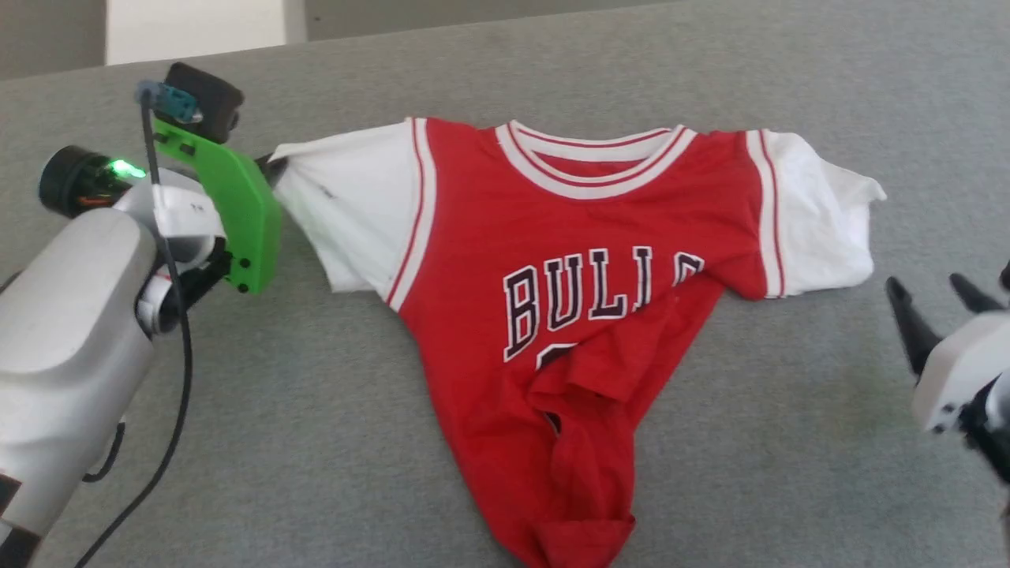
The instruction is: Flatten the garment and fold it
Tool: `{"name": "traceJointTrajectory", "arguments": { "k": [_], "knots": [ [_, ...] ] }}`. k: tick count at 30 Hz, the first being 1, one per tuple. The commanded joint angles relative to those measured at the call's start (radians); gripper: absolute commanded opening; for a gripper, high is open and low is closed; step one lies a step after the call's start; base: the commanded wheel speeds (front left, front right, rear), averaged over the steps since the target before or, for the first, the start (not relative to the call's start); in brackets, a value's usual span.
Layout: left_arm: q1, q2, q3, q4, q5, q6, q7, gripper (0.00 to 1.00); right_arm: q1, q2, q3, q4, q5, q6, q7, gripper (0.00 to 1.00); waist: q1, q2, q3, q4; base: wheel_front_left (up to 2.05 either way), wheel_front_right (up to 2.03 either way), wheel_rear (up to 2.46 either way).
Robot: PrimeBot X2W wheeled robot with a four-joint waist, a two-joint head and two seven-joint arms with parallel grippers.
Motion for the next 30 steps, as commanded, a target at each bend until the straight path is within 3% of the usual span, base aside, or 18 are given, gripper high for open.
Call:
{"name": "traceJointTrajectory", "arguments": {
  "k": [1, 6, 12, 21, 29, 30],
  "knots": [
    [0.020, 0.008, 0.005, -0.036, 0.013, 0.017, -0.023, 0.00, -0.044, -0.032, 0.005, -0.014, 0.027, -0.002, 0.070, 1.00, 0.0000, -0.0001, -0.008, 0.051, 0.00, 0.00, 0.00],
    [0.047, 0.030, 0.011, -0.206, 0.038, 0.065, -0.057, 0.00, -0.163, -0.166, 0.034, 0.000, 0.065, -0.002, 0.307, 1.00, 0.0000, -0.0001, 0.023, 0.103, 0.00, 0.00, 0.00],
    [0.069, 0.044, 0.001, -0.383, 0.064, 0.108, -0.050, 0.00, -0.309, -0.256, 0.044, 0.131, 0.052, -0.002, 0.437, 1.00, 0.0000, -0.0001, 0.076, 0.161, 0.00, 0.00, 0.00],
    [0.063, 0.038, -0.010, -0.489, 0.081, 0.133, -0.038, 0.00, -0.406, -0.275, 0.117, 0.304, 0.054, -0.002, 0.447, 1.00, 0.0000, -0.0001, 0.128, 0.212, 0.00, 0.00, 0.00],
    [0.069, 0.036, -0.005, -0.494, 0.074, 0.147, -0.042, 0.00, -0.407, -0.279, 0.202, 0.417, 0.051, -0.002, 0.365, 1.00, 0.0000, -0.0001, 0.145, 0.222, 0.00, 0.00, 0.00],
    [0.072, 0.038, -0.005, -0.493, 0.072, 0.148, -0.042, 0.00, -0.405, -0.278, 0.213, 0.432, 0.056, -0.002, 0.359, 0.66, 0.0000, -0.0001, 0.146, 0.221, 0.00, 0.00, 0.00]
  ]
}}
